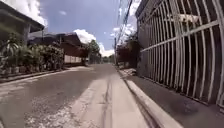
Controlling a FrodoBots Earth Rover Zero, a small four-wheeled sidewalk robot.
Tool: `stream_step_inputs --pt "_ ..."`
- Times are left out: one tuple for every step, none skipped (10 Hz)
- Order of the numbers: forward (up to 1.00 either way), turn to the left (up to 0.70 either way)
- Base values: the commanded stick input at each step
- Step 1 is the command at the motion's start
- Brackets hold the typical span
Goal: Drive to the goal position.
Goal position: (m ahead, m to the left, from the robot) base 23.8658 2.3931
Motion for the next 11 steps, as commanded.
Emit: stream_step_inputs --pt "0.70 0.00" --pt "0.70 0.00" --pt "0.70 0.00" --pt "0.70 0.00" --pt "0.70 0.00" --pt "0.70 0.00" --pt "0.70 0.00" --pt "0.70 0.00" --pt "0.70 0.00" --pt "0.70 0.00" --pt "0.70 0.00"
